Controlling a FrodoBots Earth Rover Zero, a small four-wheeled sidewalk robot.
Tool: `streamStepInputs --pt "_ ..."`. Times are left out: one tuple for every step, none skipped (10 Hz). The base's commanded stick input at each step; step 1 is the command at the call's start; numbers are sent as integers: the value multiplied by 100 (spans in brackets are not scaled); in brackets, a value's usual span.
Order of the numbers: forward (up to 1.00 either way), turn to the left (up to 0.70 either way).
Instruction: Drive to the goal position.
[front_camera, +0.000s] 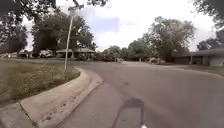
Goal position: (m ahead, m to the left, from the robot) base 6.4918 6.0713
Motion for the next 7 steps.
streamStepInputs --pt "100 0" --pt "100 0" --pt "100 0" --pt "100 1" --pt "100 7" --pt "100 20" --pt "100 27"
